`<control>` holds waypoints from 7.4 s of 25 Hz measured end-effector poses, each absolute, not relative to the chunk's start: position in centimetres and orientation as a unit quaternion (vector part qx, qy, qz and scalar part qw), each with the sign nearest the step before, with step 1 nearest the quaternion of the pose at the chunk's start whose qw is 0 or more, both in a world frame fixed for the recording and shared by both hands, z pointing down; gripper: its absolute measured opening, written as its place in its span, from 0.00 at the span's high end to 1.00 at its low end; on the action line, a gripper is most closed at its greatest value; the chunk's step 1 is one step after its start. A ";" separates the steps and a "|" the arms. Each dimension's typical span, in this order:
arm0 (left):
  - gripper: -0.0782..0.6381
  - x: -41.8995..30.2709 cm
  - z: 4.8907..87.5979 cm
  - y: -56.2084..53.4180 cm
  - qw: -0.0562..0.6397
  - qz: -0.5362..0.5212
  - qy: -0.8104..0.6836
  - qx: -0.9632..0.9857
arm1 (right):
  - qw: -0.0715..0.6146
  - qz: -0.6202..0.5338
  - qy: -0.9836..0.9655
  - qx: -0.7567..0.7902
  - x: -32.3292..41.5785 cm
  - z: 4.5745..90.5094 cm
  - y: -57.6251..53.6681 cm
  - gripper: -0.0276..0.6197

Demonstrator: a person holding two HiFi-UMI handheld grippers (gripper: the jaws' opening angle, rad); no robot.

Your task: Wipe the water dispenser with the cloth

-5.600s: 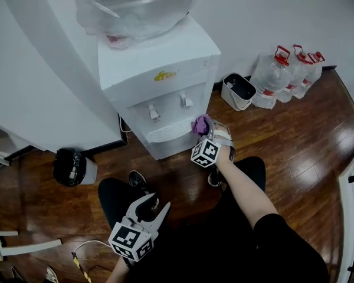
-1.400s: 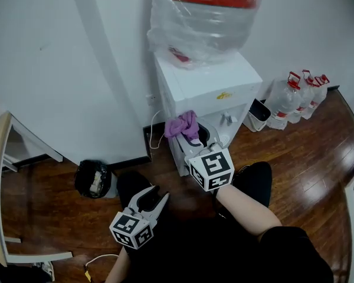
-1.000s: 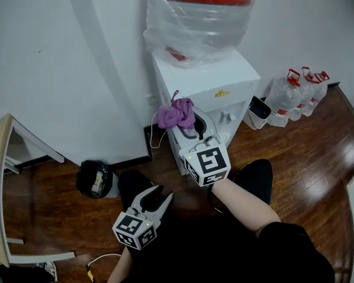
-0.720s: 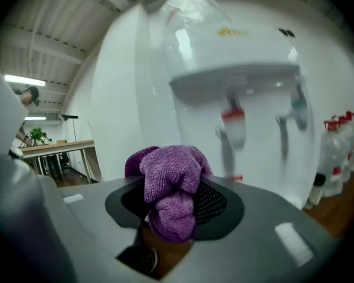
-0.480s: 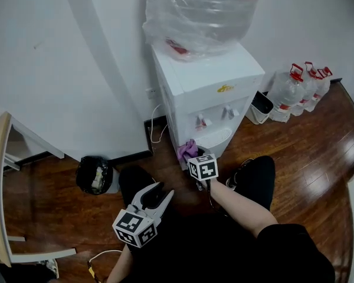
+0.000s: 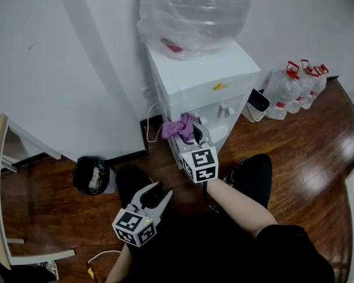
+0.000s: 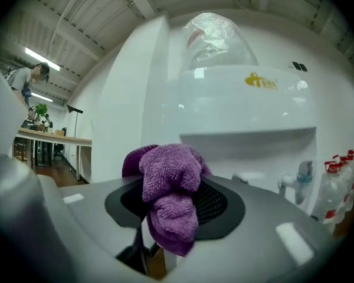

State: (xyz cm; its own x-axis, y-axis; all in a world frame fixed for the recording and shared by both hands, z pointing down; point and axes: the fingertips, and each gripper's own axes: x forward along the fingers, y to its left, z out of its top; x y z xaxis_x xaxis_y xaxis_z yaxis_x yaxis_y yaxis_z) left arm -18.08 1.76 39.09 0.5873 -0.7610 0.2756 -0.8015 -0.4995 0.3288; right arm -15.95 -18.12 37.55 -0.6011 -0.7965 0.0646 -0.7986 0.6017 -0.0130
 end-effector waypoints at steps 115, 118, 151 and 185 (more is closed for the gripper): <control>0.72 -11.1 55.5 -9.6 0.152 0.173 -0.404 0.885 | 0.223 0.314 -0.848 0.365 -18.7 83.2 -15.2 0.70; 0.72 -10.3 55.8 -9.0 0.151 0.180 -0.385 0.893 | 0.239 0.317 -0.833 0.385 -15.0 85.6 -16.0 0.70; 0.72 -8.3 56.9 -7.4 0.173 0.199 -0.340 0.903 | 0.380 0.267 -0.797 0.386 -6.9 95.7 -18.9 0.70; 0.72 -7.9 57.3 -8.5 0.235 0.180 -0.335 0.895 | 0.409 0.286 -0.723 0.477 3.7 97.9 -24.1 0.70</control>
State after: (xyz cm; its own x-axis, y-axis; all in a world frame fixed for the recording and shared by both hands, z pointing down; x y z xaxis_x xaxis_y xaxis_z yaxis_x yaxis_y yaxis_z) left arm -7.90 -8.45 57.32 0.7108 -0.5154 0.4786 -0.6839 -0.6653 0.2994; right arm 3.74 -24.10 97.90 -0.2096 -0.4570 0.8644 -0.9242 0.3813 -0.0225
